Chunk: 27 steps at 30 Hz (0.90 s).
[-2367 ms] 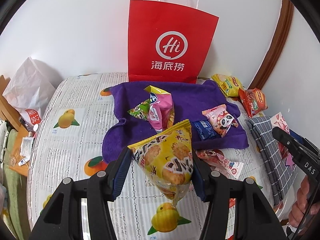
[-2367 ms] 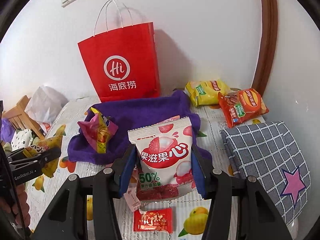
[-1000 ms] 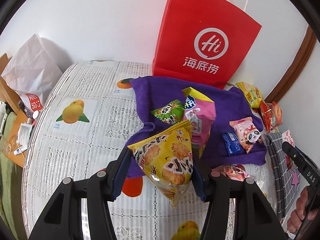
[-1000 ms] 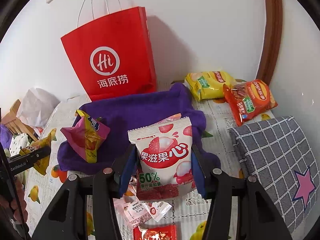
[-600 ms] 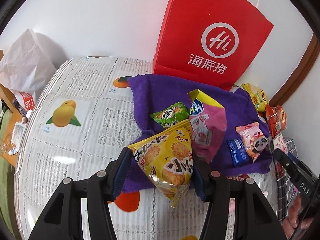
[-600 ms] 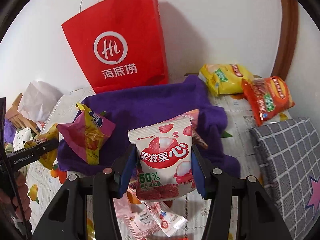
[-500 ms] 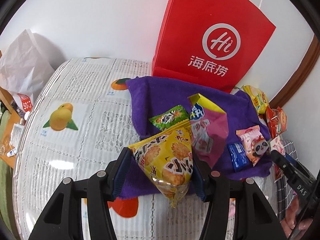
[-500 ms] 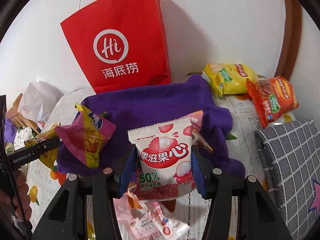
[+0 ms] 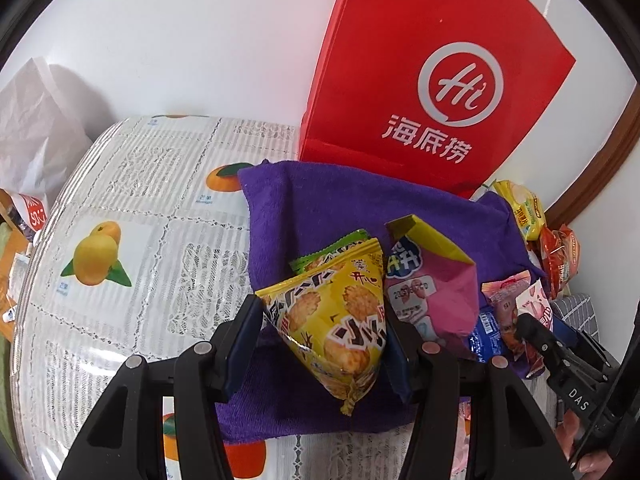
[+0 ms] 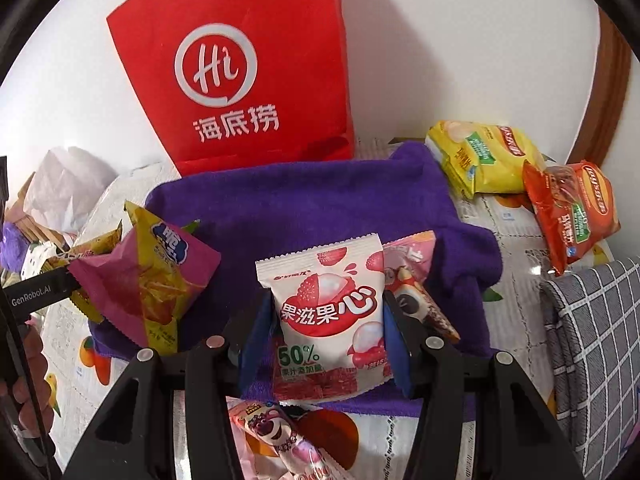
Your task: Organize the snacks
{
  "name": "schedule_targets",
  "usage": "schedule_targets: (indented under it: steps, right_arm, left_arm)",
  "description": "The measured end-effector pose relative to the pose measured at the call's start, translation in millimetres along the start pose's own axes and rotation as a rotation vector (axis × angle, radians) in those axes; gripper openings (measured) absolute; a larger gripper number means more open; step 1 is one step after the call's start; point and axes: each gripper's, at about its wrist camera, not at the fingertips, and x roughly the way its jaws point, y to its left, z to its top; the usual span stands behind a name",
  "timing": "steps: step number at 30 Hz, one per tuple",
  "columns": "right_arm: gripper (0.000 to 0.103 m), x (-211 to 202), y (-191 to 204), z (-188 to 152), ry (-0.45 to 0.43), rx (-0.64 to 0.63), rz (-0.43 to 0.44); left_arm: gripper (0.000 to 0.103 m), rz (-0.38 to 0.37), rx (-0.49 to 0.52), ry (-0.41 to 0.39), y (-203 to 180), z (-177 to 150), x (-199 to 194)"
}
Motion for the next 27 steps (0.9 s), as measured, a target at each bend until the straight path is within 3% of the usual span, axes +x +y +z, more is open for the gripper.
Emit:
schedule_targets:
  steps: [23, 27]
  right_arm:
    - [0.058, 26.5, 15.9, 0.3, 0.055, -0.111, -0.061]
    - [0.067, 22.9, 14.4, 1.6, 0.046, -0.089, -0.035]
  left_arm:
    - [0.054, -0.038, 0.021, 0.030, 0.9, -3.1, 10.4]
    - [0.068, -0.035, -0.004, 0.024, 4.8, -3.3, 4.2]
